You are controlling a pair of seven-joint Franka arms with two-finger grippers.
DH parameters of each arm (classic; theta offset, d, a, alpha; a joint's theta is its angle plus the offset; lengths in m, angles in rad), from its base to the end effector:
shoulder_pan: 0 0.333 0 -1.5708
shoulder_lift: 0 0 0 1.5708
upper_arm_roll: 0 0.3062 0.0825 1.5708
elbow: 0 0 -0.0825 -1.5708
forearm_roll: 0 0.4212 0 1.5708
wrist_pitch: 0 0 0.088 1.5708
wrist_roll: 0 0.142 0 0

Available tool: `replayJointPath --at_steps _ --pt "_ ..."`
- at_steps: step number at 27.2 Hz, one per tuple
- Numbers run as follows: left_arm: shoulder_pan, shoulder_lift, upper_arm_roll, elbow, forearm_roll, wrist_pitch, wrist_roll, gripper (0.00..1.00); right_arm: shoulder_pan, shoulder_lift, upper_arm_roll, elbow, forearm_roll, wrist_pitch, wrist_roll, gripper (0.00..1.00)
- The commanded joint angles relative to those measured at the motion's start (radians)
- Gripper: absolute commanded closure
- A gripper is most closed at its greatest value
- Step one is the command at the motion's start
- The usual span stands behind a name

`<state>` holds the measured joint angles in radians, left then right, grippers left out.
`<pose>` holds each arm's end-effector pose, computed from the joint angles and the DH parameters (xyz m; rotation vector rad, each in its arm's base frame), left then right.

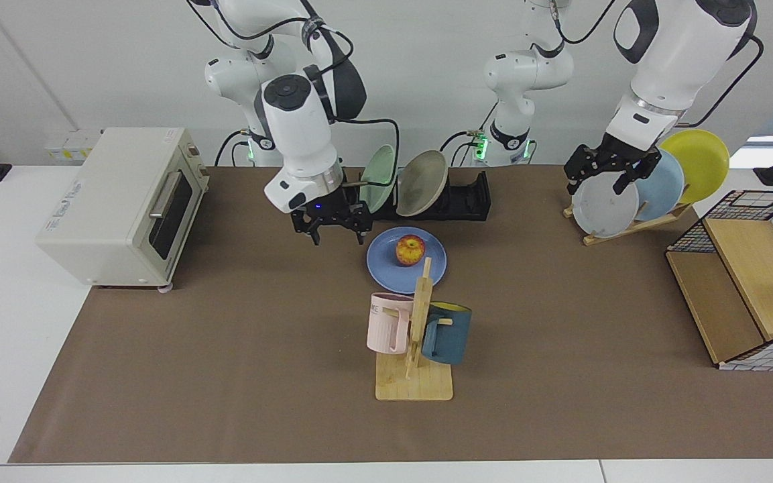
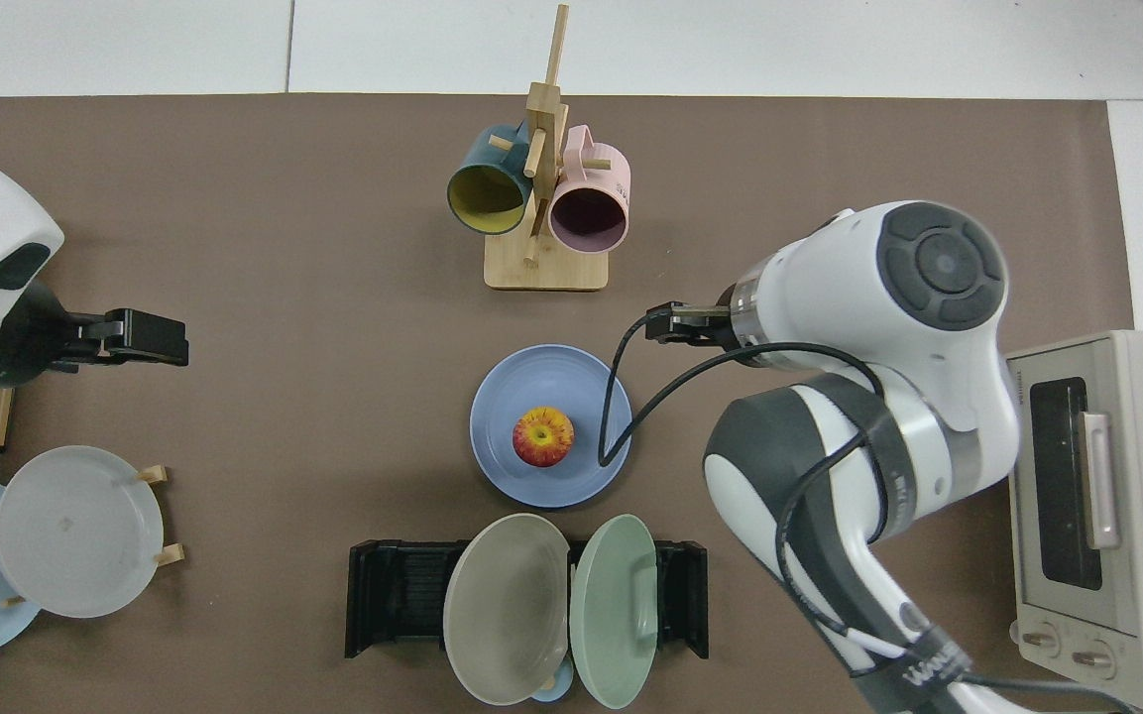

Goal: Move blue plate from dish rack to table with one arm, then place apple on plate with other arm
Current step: 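Open the right gripper and withdraw it from the apple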

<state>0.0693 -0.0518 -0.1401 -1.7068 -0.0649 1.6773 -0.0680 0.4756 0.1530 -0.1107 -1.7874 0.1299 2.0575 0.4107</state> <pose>0.5823 -0.0513 0.5498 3.0827 0.0054 0.0274 0.6071 0.2460 0.4181 -2.9975 0.1463 -0.1068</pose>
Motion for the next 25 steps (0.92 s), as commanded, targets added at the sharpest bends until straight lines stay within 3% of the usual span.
replayJointPath --at_steps 1,14,25 --pt "-0.011 0.009 0.007 0.019 0.017 -0.021 -0.009 0.00 -0.090 -0.029 0.010 -0.015 -0.018 -0.054 -0.171 0.00" --pt "-0.011 0.010 0.007 0.019 0.017 -0.010 -0.010 0.00 -0.331 -0.078 0.010 -0.015 -0.036 -0.066 -0.470 0.00" --pt "-0.011 0.010 0.007 0.019 0.017 -0.010 -0.009 0.00 -0.382 -0.130 0.003 -0.010 -0.104 -0.141 -0.579 0.00"
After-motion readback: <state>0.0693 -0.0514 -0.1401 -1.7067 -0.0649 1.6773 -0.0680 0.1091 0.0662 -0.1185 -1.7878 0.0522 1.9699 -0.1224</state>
